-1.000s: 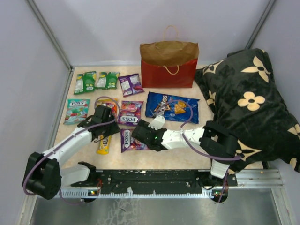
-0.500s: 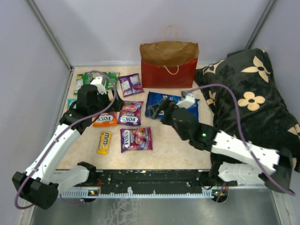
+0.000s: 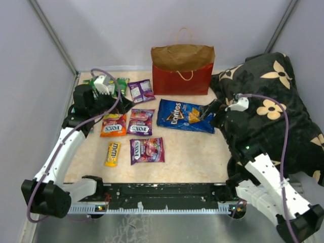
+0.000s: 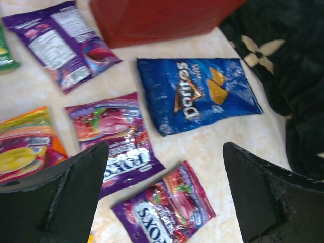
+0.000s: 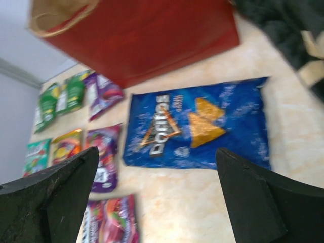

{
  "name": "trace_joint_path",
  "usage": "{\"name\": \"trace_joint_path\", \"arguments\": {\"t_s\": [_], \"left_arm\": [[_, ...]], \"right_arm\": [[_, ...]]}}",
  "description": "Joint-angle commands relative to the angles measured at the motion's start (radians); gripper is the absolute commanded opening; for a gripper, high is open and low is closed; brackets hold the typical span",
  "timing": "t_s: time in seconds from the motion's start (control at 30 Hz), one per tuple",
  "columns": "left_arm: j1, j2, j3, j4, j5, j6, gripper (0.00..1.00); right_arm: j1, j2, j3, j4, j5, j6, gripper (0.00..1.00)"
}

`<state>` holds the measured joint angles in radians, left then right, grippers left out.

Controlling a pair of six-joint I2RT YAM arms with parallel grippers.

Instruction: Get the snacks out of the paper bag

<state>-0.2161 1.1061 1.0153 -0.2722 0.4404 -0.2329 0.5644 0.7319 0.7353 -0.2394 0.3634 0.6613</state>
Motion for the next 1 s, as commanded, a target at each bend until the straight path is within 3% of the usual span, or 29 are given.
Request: {"name": "trace_joint_path", "arguments": {"t_s": [0.0, 0.2, 0.97], "left_arm": [[0.107, 0.015, -0.044, 0.099, 0.107, -0.009, 1.0], [0.136, -0.077, -0.082, 0.133, 0.048, 0.01, 1.0], [0.153, -0.105, -0.093, 0.137, 0.129, 0.001, 1.0]], "right_arm": [[-0.21, 0.039, -0.02, 0.021, -0.287, -0.034, 0.99], [-0.219, 0.067, -0.012, -0.017, -0.257, -0.067, 0.99], [-0.219, 0.014, -0.115, -0.043, -0.157, -0.049, 0.99]]}}
